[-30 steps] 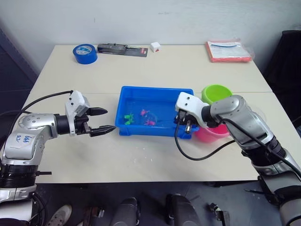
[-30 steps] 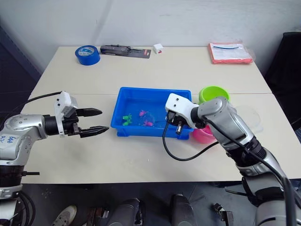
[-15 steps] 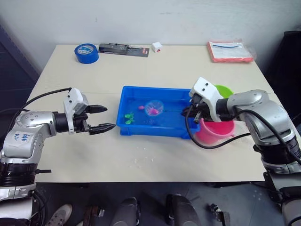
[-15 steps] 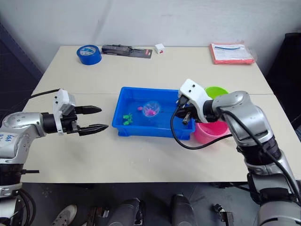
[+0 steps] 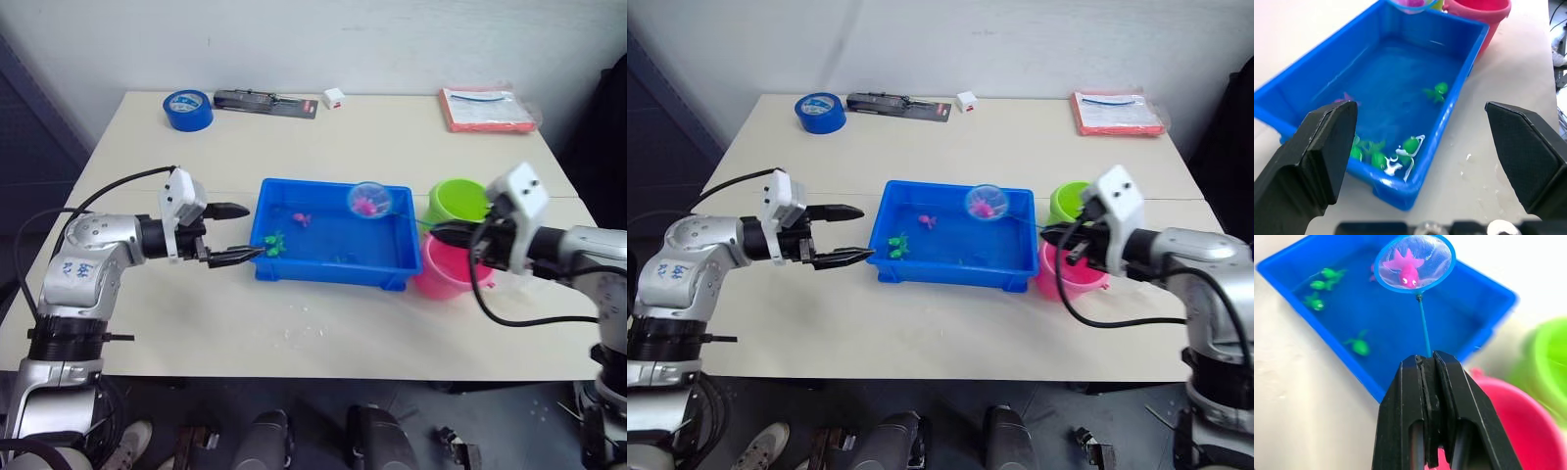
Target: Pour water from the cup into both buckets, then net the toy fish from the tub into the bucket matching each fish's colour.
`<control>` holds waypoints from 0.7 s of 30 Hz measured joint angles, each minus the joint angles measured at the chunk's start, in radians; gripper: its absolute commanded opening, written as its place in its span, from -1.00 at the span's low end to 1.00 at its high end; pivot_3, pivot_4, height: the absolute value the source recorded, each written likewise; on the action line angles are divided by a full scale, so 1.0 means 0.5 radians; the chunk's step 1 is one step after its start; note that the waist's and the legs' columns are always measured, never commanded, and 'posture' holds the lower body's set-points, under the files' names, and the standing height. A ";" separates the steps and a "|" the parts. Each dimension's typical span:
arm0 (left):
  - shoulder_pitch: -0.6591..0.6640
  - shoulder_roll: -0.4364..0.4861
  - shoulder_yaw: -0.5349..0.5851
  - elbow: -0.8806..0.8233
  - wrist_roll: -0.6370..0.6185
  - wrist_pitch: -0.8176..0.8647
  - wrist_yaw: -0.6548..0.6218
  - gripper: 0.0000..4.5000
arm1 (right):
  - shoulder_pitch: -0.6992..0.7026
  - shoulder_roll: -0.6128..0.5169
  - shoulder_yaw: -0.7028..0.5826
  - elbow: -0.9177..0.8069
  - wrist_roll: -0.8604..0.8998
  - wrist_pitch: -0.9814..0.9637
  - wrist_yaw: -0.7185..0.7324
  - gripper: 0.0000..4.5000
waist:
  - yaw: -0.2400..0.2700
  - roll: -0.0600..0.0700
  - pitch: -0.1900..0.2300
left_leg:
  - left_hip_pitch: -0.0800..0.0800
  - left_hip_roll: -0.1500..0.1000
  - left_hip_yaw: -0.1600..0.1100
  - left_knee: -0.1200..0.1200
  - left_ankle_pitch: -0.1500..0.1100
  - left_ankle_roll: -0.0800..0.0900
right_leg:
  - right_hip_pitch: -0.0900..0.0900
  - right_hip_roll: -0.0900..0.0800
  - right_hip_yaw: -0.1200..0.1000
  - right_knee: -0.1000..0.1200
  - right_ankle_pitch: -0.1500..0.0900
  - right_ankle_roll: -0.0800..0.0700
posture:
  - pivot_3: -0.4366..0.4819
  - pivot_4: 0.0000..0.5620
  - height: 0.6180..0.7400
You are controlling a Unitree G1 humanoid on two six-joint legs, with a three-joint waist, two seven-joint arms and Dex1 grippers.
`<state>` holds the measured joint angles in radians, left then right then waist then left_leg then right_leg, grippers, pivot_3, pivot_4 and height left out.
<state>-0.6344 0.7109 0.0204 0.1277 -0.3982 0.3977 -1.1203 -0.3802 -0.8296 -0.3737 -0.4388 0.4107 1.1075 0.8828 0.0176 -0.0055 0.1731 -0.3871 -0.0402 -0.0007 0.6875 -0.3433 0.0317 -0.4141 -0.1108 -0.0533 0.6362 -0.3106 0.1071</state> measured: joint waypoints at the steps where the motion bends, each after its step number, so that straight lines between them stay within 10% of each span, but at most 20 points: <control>1: -0.018 -0.010 -0.009 0.025 0.008 -0.015 -0.015 1.00 | 0.053 -0.034 -0.067 -0.002 0.003 -0.014 0.002 -0.65 | 0.004 0.000 0.000 | 0.000 0.000 0.001 0.000 0.000 0.000 | 0.000 0.000 0.000 0.000 0.000 0.000 | -0.05 -0.47 0.95; 13: -0.222 -0.134 -0.094 0.339 0.087 -0.172 -0.151 1.00 | 0.905 -0.137 -0.685 -0.129 -0.089 -0.565 0.047 -0.65 | 0.011 0.000 0.000 | 0.003 0.002 0.007 0.000 0.001 0.002 | 0.001 0.002 0.001 0.000 0.000 0.001 | -0.05 -0.47 0.95; 21: -0.256 -0.170 -0.107 0.406 0.113 -0.223 -0.192 1.00 | 1.328 0.040 -0.468 -0.061 -0.689 -1.681 -0.257 -0.65 | 0.011 -0.001 0.000 | 0.005 0.001 0.009 0.000 0.001 0.002 | 0.001 0.003 0.001 0.000 0.001 0.001 | -0.05 -0.47 0.95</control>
<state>-0.7624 0.6260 -0.0331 0.3308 -0.3419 0.2863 -1.2161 0.2837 -0.8096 -0.6077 -0.4695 0.0664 0.2668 0.7543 0.0229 -0.0058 0.1729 -0.3849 -0.0396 0.0038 0.6873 -0.3428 0.0327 -0.4135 -0.1093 -0.0525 0.6362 -0.3102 0.1078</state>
